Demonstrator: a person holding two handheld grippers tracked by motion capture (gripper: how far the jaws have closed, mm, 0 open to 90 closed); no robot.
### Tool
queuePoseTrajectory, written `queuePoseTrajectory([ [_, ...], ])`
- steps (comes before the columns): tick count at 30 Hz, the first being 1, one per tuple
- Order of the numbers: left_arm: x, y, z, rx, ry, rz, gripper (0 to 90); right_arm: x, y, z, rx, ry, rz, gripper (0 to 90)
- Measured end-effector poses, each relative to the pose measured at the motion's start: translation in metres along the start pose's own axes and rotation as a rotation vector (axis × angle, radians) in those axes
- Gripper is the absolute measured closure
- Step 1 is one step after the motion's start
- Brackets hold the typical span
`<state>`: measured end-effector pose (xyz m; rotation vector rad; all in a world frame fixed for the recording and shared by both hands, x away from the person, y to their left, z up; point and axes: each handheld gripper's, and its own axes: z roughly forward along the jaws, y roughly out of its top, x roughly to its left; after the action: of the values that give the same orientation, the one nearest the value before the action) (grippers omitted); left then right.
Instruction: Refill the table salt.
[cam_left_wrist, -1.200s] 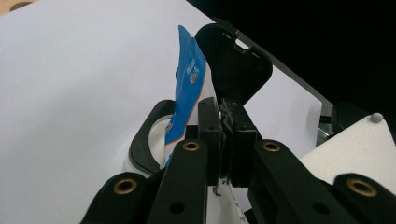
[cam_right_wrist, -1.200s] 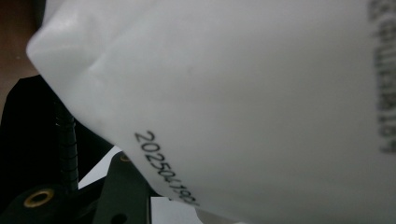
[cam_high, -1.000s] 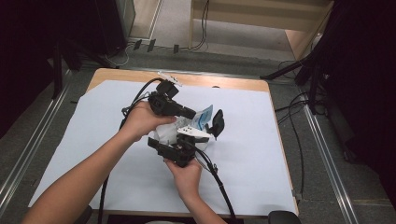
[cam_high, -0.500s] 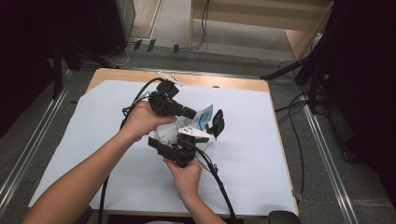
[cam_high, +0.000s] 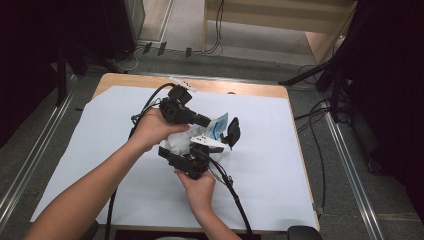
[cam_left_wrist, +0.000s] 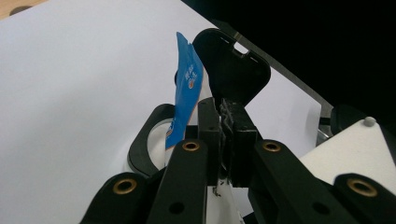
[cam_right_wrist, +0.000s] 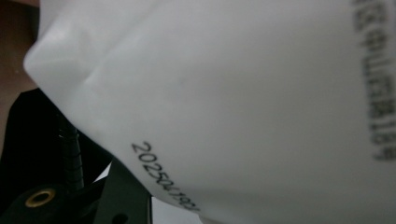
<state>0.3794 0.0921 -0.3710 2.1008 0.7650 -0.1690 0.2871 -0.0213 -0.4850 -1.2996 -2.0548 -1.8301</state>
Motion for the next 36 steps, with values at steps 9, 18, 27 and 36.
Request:
queuePoseTrajectory([
  [9, 0.0002, 0.0002, -0.0003, -0.005, 0.004, -0.005, 88.0, 0.0011, -0.0010, 0.0008, 0.024, -0.010, -0.087, 51.8],
  [18, -0.0005, 0.0003, -0.0020, -0.013, -0.002, -0.005, 87.0, 0.0012, 0.0006, -0.0013, 0.011, 0.006, -0.050, 55.5],
  [27, -0.0013, -0.0006, -0.0013, 0.009, 0.000, 0.012, 85.5, 0.0004, 0.0014, -0.0030, -0.018, 0.024, 0.006, 55.8],
  [36, -0.0020, -0.0004, 0.0005, 0.015, 0.011, 0.017, 89.7, 0.0008, 0.0014, -0.0042, -0.007, 0.004, -0.014, 55.1],
])
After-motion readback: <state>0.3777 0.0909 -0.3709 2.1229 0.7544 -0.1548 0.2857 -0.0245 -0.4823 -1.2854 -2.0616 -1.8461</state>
